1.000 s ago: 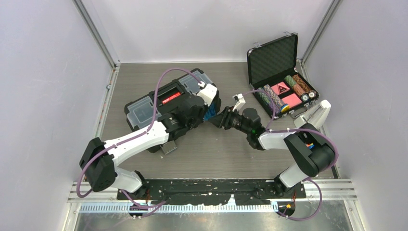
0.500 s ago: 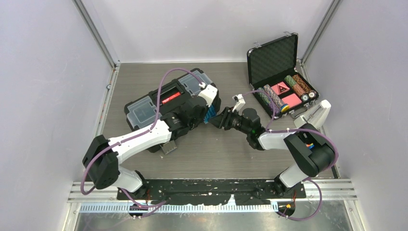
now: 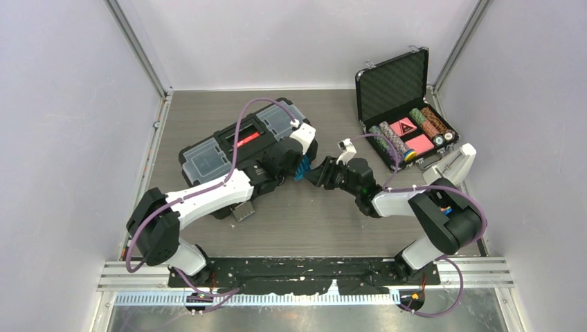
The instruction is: Pack the tool kit
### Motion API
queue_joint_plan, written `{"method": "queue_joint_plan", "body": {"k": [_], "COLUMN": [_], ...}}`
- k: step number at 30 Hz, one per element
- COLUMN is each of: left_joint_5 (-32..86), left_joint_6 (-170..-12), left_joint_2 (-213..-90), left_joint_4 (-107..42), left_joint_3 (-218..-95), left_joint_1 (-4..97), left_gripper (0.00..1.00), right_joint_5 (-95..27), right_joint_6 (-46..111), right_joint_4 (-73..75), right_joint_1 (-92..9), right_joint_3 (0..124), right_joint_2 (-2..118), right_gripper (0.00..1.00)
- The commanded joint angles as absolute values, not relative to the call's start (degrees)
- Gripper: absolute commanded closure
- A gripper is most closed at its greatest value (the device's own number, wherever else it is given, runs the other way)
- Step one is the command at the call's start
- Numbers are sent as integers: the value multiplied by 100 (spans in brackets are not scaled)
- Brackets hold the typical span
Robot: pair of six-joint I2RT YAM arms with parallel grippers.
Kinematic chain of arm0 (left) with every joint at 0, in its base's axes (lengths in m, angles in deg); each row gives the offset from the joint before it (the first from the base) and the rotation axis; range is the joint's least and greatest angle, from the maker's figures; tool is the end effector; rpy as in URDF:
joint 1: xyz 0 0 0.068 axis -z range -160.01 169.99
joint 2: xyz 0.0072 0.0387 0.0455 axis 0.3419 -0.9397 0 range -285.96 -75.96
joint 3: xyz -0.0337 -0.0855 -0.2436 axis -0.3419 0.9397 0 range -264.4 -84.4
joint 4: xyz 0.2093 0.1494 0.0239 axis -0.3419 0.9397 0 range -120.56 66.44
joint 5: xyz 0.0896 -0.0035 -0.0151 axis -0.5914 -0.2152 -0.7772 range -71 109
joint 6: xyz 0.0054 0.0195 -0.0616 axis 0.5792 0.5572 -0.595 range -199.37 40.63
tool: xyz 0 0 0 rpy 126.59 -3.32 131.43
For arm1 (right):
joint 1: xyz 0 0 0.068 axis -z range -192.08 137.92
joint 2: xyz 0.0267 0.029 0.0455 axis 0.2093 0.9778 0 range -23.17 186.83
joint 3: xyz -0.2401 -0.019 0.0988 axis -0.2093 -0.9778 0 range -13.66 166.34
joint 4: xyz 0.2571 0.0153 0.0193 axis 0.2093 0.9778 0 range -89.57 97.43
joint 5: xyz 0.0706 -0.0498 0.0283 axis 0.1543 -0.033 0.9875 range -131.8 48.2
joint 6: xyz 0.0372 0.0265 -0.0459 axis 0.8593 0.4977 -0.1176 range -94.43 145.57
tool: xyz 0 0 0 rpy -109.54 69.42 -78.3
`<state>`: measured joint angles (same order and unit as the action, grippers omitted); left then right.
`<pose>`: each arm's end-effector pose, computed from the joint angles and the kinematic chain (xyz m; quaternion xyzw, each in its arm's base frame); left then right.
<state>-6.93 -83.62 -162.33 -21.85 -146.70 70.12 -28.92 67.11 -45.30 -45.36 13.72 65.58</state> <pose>0.2411 -0.2542 0.2556 0.2345 0.8298 -0.0381 0.5051 0.2461 0.1750 0.1480 -0.0106 0.7945 0.4358 0.4227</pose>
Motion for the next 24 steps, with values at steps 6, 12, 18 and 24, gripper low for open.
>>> {"method": "queue_joint_plan", "body": {"k": [6,12,18,24], "left_joint_5": [-356,-159,310,1400], "left_joint_6": [-8446,-8258,-8244,-8449], "left_joint_2": [-15260,-14913,-15360,-15970], "left_joint_4": [-1404,-1033,-351,-330], "left_joint_3": [-15445,-15953,-16746,-17025], "left_joint_1": [6904,6482,5491,4482], "left_gripper": [61,43,17,0], "right_joint_5": [-3403,-3493,-3601,-3779], "right_joint_6": [5974,5668,5454,5180], "right_joint_4": [-3419,-3027,-2782,-2483], "right_joint_1": [-4567,-4700,-4974,-5126], "right_joint_3": [1479,1678,2066,2334], "right_joint_2": [5413,5252,5441,5558], "right_gripper": [51,51,55,59]}}
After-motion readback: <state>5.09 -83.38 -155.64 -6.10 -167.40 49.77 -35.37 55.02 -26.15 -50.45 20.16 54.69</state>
